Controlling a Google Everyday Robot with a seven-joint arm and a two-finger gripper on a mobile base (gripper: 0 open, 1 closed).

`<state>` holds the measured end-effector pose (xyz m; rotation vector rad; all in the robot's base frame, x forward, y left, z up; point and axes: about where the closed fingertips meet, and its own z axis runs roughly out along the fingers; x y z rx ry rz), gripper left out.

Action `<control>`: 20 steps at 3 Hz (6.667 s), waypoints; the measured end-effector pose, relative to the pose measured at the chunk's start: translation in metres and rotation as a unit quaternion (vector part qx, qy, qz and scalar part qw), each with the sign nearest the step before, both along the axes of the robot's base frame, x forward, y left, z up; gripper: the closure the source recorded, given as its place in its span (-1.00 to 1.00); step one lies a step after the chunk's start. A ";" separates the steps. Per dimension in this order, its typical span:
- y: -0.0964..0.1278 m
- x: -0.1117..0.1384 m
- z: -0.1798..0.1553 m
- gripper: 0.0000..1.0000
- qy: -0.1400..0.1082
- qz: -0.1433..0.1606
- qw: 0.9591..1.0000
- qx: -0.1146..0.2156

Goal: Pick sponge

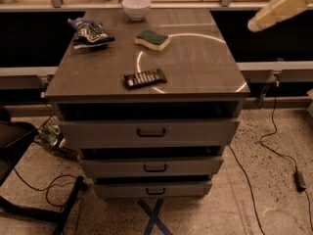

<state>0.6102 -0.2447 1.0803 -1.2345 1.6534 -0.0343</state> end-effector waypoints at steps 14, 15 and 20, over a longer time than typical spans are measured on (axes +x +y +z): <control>0.222 0.246 -0.251 -0.16 0.170 0.060 0.958 0.221; 0.226 0.246 -0.253 0.27 0.172 0.062 0.958 0.221; 0.224 0.243 -0.236 1.00 0.166 0.063 0.960 0.216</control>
Offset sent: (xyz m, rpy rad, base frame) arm 0.0243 -0.0056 0.0189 0.0953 -0.0677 -0.0134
